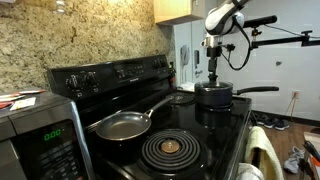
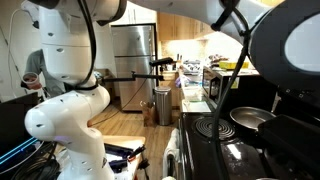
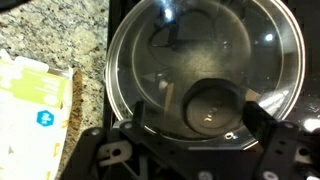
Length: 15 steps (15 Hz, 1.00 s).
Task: Pick up the glass lid from the black pot and put it on the stove.
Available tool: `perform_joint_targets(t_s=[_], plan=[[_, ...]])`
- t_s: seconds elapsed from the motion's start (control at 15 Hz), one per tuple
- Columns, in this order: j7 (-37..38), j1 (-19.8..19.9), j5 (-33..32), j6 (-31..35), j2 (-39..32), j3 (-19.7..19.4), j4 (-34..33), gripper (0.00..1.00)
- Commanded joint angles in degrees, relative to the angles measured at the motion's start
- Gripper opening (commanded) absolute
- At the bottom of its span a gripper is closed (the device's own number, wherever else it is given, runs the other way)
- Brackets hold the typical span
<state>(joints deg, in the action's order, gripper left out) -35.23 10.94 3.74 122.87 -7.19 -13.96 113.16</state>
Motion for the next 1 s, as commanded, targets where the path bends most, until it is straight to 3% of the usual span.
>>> perform_joint_targets(t_s=[0.0,0.4,0.93], plan=[[-1.68,2.12,1.20,-0.45,-1.07,1.25,-1.66,0.74],[-1.75,2.18,1.82,-0.84,-0.93,1.77,-1.71,0.34],[0.36,1.65,-0.72,-3.12,1.07,1.71,-1.29,0.34]])
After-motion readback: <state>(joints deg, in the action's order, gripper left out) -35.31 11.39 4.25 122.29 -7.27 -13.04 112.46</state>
